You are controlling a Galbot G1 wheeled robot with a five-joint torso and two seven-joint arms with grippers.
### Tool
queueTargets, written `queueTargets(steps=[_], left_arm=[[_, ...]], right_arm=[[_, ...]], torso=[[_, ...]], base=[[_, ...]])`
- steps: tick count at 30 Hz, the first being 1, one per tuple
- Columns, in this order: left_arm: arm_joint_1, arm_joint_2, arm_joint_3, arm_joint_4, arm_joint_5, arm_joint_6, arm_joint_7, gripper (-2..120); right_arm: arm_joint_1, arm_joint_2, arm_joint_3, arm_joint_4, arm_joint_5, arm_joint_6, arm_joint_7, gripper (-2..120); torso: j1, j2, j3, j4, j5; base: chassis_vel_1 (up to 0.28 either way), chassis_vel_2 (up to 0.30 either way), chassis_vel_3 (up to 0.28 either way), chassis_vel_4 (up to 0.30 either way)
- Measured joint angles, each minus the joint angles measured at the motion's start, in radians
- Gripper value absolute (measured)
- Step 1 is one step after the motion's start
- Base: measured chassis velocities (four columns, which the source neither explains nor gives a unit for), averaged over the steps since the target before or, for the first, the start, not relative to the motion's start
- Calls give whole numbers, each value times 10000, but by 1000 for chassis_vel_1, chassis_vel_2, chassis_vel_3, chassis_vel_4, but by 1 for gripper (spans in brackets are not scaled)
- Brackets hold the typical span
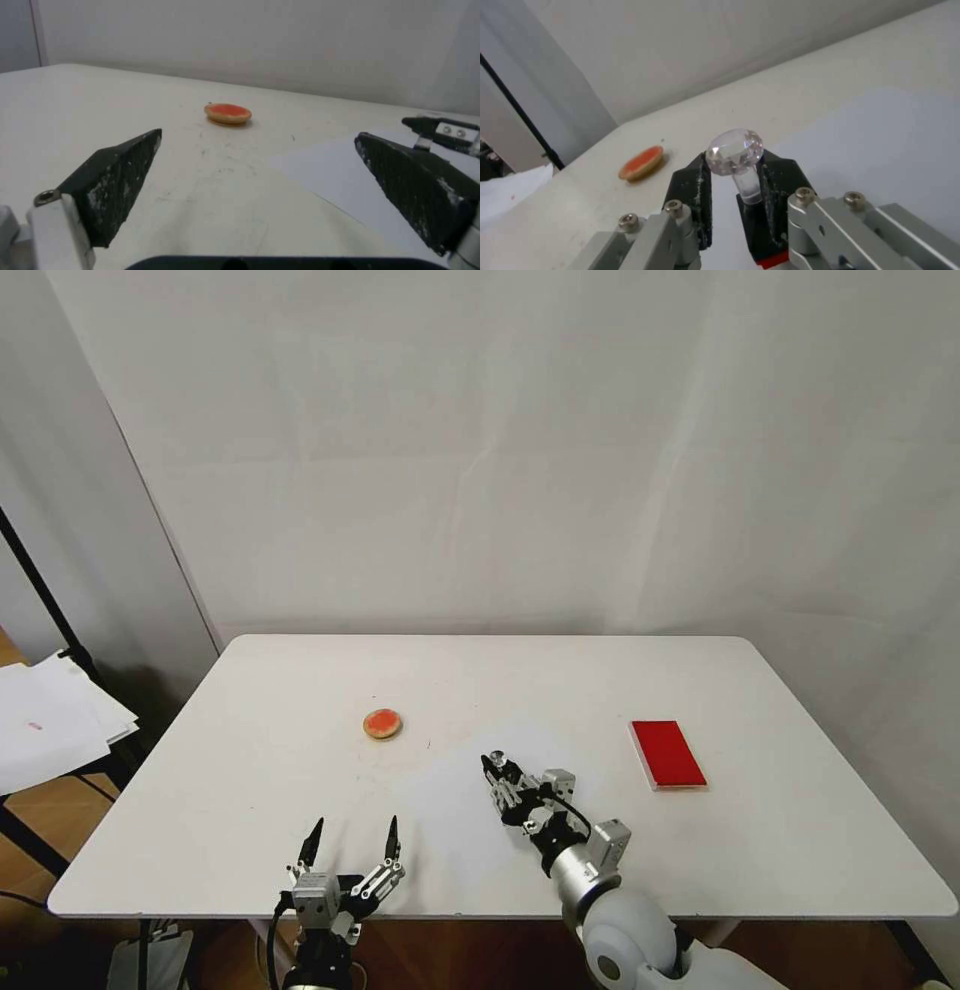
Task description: Pick up the stamp from the ink pad and place it onto another ink pad.
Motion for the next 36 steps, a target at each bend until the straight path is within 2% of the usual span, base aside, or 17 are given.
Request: queueTargets(steps=[8, 17, 20, 27, 30, 36], left_arm=[[0, 0, 0, 0, 0, 0, 0, 102], [0, 0, 2, 0, 0, 0, 0, 102], [0, -1, 1, -1, 0, 0, 0, 102], [-1, 0, 1, 0, 0, 0, 0, 102], [0, 0, 0, 0, 0, 0, 0, 102], [0, -1, 0, 0, 0, 0, 0, 102]], right_arm=[[969, 97, 11, 239, 197, 199, -8, 21], [2220, 579, -1086, -171, 722, 194, -263, 21], [2653, 1044, -1665, -599, 801, 219, -379, 21], [3233, 1632, -2309, -1251, 1119, 246, -516, 21], [3890, 2152, -2810, -2068, 1427, 223, -759, 21], [4679, 2728, -3140, -3272, 1564, 89, -1000, 21]], torso=[[1, 0, 0, 3, -2], [0, 0, -1, 1, -1], [-1, 0, -1, 2, -2], [-1, 0, -1, 2, -2], [-2, 0, -1, 2, -3], [-2, 0, -1, 3, -5]], base=[[0, 0, 0, 0], [0, 0, 0, 0], [0, 0, 0, 0], [0, 0, 0, 0], [0, 0, 0, 0], [0, 0, 0, 0]])
